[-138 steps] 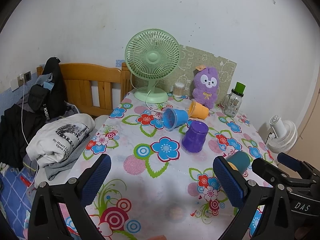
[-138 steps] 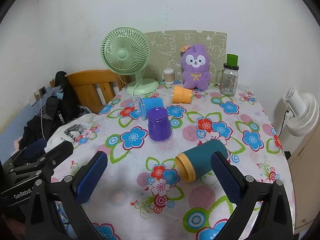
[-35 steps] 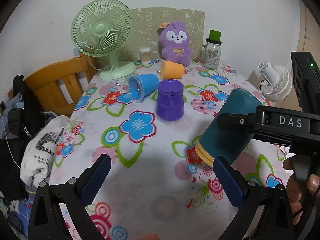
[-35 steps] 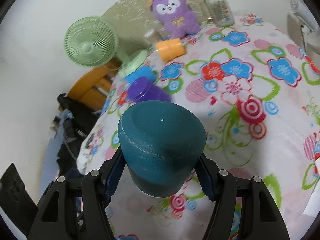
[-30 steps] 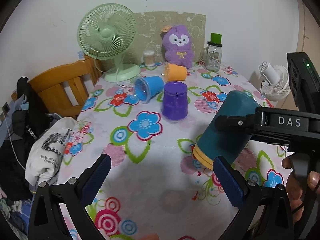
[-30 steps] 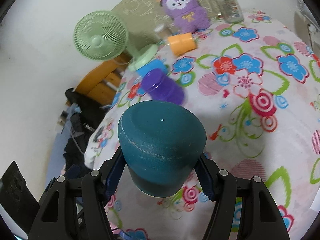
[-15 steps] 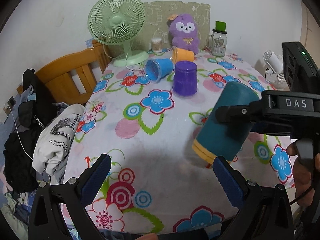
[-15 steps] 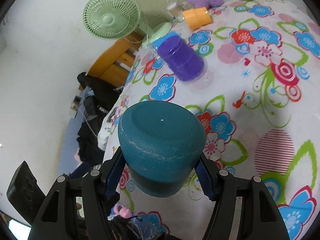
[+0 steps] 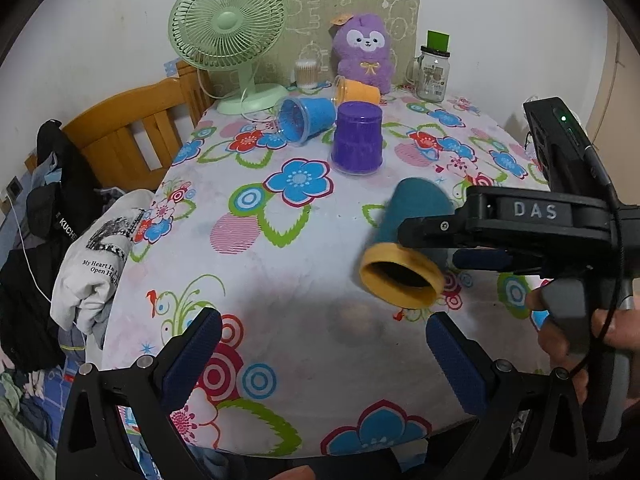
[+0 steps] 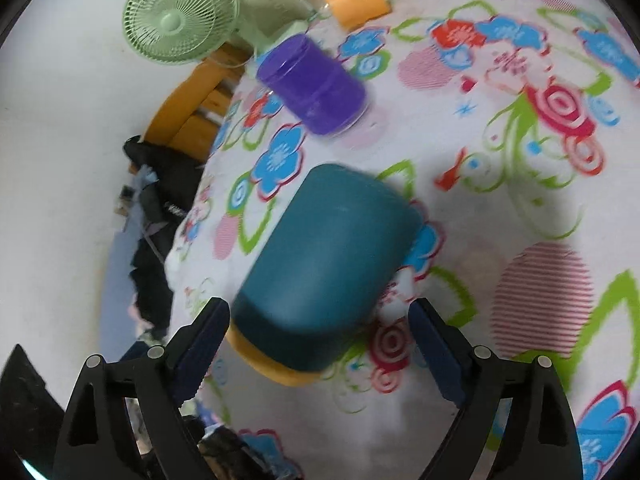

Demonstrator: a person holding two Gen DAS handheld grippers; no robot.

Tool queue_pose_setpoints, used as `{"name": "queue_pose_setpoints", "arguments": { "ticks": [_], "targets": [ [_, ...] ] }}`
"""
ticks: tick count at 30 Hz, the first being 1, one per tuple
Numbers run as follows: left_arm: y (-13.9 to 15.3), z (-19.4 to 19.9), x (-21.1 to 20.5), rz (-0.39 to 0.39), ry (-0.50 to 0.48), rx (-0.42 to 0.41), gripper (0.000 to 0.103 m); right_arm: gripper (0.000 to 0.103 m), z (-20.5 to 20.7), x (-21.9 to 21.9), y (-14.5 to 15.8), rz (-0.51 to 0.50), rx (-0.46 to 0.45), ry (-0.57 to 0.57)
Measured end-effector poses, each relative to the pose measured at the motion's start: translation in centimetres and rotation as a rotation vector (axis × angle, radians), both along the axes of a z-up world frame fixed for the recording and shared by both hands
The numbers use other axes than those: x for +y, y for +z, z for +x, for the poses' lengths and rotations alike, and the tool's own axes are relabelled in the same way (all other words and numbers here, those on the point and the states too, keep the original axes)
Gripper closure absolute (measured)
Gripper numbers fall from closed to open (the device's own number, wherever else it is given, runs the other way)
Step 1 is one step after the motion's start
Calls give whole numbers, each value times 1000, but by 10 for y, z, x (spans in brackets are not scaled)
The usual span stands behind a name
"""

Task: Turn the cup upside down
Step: 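Lift the teal cup with the right gripper and rotate its yellow rim downward, then grasp the teal cup with the left gripper while the right gripper opens and releases it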

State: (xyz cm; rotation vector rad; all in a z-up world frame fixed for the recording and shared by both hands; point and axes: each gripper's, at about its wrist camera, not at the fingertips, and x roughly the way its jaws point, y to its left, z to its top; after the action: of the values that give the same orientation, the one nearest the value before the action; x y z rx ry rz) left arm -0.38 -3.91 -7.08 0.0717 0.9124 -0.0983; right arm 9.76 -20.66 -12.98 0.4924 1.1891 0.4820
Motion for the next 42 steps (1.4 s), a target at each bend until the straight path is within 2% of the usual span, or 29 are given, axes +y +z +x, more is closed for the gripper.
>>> {"name": "queue_pose_setpoints", "arguments": {
  "ticks": [6, 10, 15, 18, 25, 28, 30, 36, 42],
  "targets": [
    [0, 5, -6, -1, -14, 3, 0, 10, -1, -14, 2, 7, -3, -23],
    [3, 10, -11, 5, -26, -1, 0, 10, -10, -27, 11, 9, -42, -39],
    [10, 19, -18, 9, -35, -16, 0, 10, -24, -50, 36, 11, -189, -139],
    [15, 28, -23, -6, -46, -20, 0, 10, -28, -61, 43, 7, -228, -162],
    [13, 60, -44, 77, -129, 22, 0, 10, -31, -70, 42, -32, -244, -160],
    [10, 76, -49, 77, -165, 52, 0, 10, -35, -76, 41, -33, -246, -160],
    [1, 92, -55, 76, -215, 115, 0, 10, -36, -80, 40, -31, -244, -160],
    [-20, 119, -71, 108, -280, 227, 0, 10, -38, -89, 36, -42, -237, -172],
    [-37, 135, -87, 152, -329, 292, 0, 10, -38, -87, 36, -70, -250, -164]
  ]
}}
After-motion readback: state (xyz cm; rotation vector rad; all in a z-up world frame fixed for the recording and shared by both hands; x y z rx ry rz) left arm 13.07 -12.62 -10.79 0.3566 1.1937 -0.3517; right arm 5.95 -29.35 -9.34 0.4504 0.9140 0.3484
